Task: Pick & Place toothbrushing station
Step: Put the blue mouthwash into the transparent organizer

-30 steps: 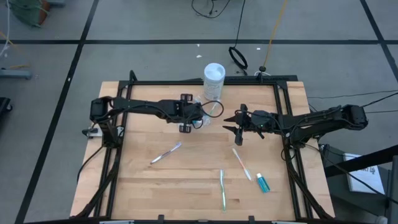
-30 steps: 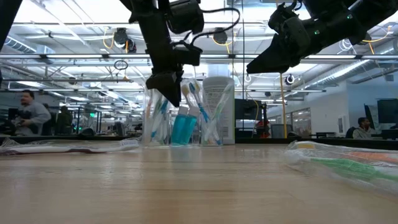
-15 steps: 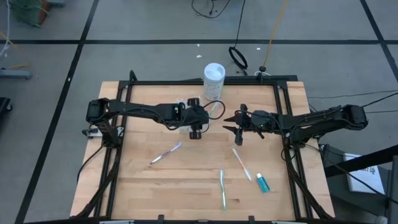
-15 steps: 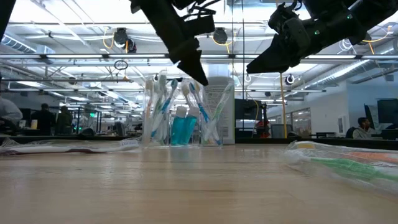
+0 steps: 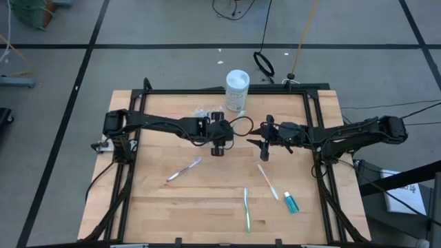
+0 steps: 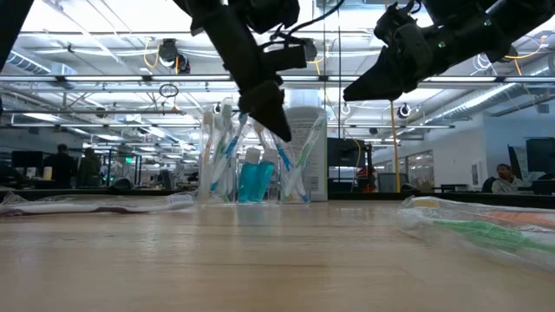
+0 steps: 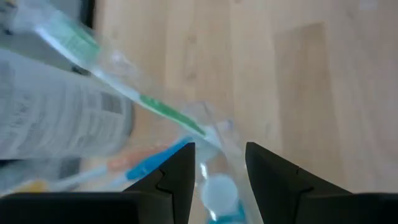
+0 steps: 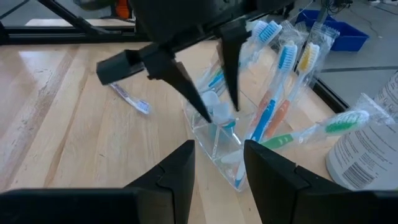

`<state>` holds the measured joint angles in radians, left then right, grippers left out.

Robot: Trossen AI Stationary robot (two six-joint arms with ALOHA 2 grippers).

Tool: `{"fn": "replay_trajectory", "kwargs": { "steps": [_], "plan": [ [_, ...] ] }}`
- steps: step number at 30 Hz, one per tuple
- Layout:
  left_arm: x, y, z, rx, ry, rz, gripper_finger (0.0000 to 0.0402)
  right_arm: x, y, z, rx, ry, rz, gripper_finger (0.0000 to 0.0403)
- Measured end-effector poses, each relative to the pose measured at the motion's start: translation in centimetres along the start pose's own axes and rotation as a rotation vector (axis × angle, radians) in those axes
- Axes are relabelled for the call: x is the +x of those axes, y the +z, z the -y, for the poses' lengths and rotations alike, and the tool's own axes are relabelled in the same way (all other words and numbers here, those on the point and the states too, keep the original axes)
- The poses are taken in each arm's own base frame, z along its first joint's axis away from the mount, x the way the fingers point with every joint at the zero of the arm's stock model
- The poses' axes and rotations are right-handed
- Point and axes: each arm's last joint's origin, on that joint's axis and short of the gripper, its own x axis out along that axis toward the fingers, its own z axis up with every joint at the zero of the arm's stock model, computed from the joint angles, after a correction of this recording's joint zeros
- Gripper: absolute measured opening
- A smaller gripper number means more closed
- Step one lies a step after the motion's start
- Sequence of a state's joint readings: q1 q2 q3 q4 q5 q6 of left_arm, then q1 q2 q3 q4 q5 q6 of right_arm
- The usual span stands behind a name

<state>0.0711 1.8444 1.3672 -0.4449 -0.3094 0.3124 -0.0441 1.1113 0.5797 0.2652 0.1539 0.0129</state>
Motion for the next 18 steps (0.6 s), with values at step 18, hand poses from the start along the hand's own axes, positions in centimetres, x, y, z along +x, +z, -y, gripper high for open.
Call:
{"fn": "replay_trajectory", "kwargs": {
  "steps": [18],
  "plan": [
    [0.3,-1.5,-0.9,-0.009,0.016,-0.13,0.0147,0.0,0.1,0.0,-0.005,0.002,0.005,0.013]
  ]
}}
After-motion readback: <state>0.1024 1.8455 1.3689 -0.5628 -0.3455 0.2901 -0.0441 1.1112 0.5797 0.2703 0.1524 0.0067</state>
